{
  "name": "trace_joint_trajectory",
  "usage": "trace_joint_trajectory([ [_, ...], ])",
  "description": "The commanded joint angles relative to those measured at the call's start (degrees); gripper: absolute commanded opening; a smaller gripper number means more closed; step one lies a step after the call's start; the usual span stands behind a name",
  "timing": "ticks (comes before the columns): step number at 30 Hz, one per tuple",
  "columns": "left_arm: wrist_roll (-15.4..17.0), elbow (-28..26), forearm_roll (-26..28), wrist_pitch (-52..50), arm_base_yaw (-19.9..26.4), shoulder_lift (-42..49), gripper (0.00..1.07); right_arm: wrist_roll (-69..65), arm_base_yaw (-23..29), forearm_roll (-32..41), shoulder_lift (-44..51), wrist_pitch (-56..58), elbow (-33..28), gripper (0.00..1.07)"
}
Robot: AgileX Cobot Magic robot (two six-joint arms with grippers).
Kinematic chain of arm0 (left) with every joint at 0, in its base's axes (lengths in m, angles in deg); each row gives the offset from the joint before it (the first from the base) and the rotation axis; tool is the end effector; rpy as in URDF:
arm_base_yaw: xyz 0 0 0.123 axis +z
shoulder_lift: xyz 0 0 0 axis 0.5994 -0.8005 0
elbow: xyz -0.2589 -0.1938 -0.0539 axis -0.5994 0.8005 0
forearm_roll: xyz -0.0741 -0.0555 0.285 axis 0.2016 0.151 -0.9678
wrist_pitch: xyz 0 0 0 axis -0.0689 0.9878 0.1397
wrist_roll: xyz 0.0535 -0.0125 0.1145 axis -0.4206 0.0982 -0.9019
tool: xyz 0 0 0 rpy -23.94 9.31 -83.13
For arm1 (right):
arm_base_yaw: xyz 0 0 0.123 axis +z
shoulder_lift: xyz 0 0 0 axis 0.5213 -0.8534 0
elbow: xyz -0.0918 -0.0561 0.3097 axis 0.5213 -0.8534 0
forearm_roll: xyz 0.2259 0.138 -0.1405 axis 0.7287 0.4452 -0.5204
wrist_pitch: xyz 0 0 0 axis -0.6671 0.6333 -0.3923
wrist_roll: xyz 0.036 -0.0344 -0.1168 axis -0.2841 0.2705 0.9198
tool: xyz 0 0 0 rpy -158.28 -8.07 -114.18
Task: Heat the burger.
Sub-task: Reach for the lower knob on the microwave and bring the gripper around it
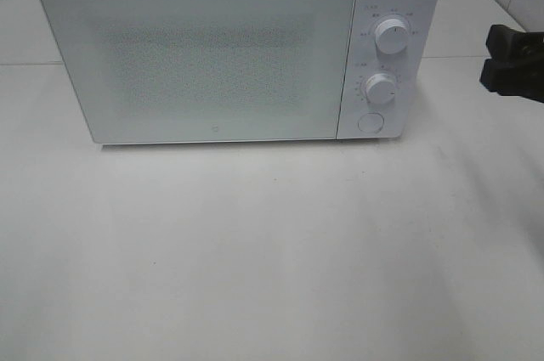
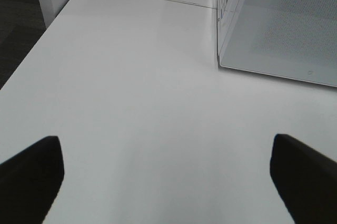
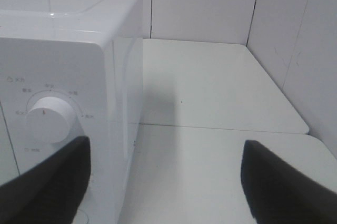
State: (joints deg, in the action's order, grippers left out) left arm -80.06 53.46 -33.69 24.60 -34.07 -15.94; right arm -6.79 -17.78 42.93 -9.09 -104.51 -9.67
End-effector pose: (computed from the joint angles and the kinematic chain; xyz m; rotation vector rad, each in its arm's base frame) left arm 0.0225 0.0011 0.2912 -0.1690 2.0180 -0.0450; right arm 0.2708 0.0393 0.2227 -0.0859 1.6071 -0.0301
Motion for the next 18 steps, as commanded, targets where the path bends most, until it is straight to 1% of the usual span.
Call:
trace_joint_trajectory([
  [1,-0.1,-0.1,0.3,-0.2,0.0,1.0,1.0,2.9,5.3,5.8,-3.7,-5.8,0.0,0.76],
  [2,-0.1,-0.1,0.3,-0.2,0.0,1.0,1.0,2.9,6.5,6.7,-4.9,-7.2,0.0,0.76],
  [3,-0.1,-0.1,0.3,-0.2,0.0,1.0,1.0,2.9,6.5,6.7,-4.9,-7.2,0.0,0.76],
  [5,-0.1,-0.1,0.3,-0.2,0.0,1.0,1.0,2.8,11.2,11.5,-9.4,-12.6,0.0,0.76],
  [8,-0.1,-0.1,0.3,-0.2,0.0,1.0,1.0,2.8,12.3,12.9,-10.6,-14.0,0.0,0.76],
  [10,-0.1,-0.1,0.3,-0.2,0.0,1.0,1.0,2.8,15.0,16.0,-13.6,-17.6,0.0,0.76],
  [11,-0.1,-0.1,0.3,-0.2,0.0,1.0,1.0,2.8,15.0,16.0,-13.6,-17.6,0.0,0.76],
  [13,-0.1,-0.1,0.3,-0.2,0.0,1.0,1.0,2.8,18.0,17.8,-17.0,-21.0,0.1,0.76],
  [14,-0.1,-0.1,0.3,-0.2,0.0,1.0,1.0,2.8,18.0,17.8,-17.0,-21.0,0.1,0.76],
  [16,-0.1,-0.1,0.3,-0.2,0.0,1.0,1.0,2.8,20.2,19.4,-19.4,-23.1,0.5,0.76],
  [18,-0.1,-0.1,0.3,-0.2,0.0,1.0,1.0,2.8,20.9,20.5,-20.1,-23.7,0.6,0.76],
])
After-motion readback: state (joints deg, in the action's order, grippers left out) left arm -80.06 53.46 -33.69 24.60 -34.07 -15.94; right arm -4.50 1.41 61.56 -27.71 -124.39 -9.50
